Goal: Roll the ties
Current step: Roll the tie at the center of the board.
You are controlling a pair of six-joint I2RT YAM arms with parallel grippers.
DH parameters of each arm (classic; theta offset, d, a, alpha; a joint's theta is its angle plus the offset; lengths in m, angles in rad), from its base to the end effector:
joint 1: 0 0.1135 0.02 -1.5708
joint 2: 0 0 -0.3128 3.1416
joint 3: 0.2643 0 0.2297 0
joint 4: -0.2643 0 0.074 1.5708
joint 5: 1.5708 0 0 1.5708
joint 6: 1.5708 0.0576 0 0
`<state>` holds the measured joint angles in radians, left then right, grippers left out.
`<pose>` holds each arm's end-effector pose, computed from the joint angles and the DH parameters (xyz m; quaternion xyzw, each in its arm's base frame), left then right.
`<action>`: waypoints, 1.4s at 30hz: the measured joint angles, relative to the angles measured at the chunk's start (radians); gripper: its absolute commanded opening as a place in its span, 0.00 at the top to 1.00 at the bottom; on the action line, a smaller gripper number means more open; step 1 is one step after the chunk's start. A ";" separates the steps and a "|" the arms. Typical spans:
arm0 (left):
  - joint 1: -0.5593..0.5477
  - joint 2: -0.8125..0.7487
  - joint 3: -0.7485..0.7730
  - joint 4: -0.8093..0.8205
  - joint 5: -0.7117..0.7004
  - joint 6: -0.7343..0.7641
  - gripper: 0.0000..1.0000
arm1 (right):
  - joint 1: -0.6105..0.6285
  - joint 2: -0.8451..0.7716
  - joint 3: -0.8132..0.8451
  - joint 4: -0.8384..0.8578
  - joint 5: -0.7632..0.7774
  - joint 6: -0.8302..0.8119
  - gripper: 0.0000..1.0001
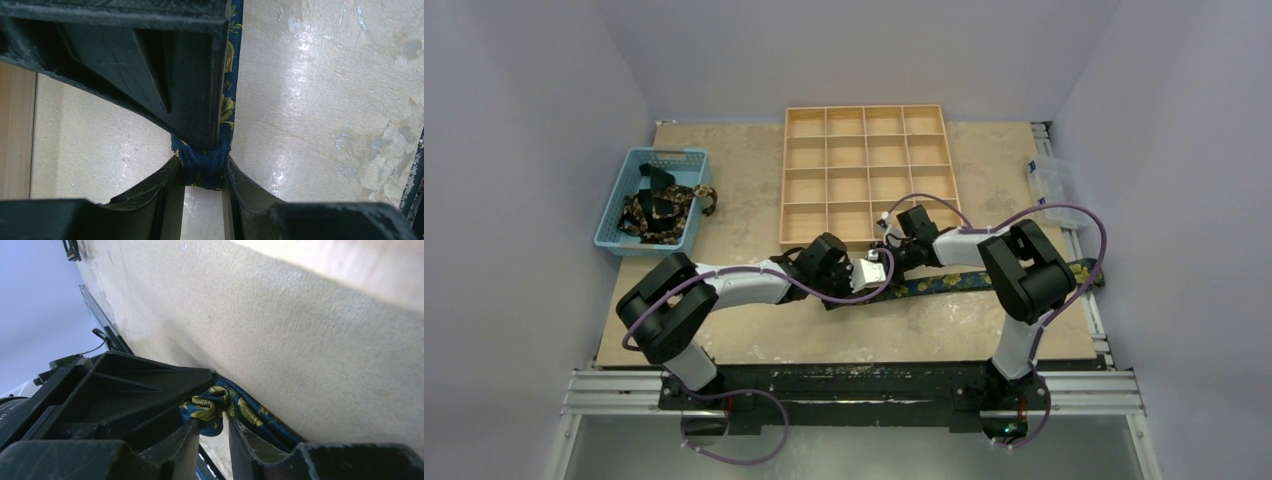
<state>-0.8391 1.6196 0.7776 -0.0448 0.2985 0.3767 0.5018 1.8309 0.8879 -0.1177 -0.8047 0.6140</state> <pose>0.1940 -0.2414 0.2005 0.5730 0.7362 -0.2124 0.2907 0.2736 0.1975 0.1721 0.0487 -0.8945 -0.4444 0.0037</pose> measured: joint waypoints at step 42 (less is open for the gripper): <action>0.030 0.042 -0.338 0.784 0.043 -0.192 0.68 | -0.013 0.106 0.143 -0.233 0.053 -0.215 1.00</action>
<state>-0.8093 1.6619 0.4397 0.7395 0.3420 0.1844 0.4885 1.9373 1.0313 -0.3511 -0.7513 0.3988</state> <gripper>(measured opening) 0.369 0.009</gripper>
